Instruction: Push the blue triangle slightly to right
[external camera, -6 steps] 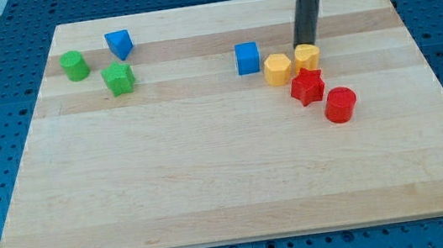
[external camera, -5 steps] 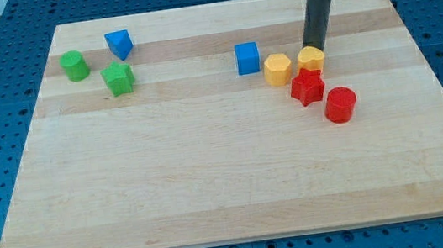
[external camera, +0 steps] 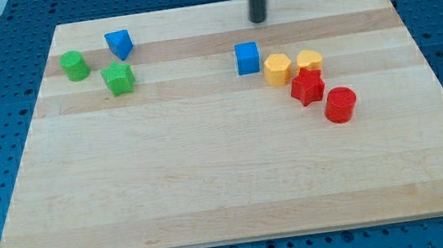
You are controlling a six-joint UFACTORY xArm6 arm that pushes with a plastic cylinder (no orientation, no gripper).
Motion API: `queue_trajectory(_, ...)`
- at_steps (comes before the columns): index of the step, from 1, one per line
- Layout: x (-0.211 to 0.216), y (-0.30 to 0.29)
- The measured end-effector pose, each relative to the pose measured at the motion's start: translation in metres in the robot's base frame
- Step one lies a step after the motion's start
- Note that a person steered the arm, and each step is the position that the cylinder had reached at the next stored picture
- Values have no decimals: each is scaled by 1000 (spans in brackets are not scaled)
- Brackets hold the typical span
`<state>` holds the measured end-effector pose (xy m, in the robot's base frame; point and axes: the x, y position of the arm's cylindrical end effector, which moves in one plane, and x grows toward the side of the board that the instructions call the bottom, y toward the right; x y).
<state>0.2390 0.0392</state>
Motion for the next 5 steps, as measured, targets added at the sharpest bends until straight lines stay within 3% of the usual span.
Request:
queue_trajectory(1, -1, -40)
queue_trajectory(4, -2, -233)
queue_trajectory(5, 8, -253)
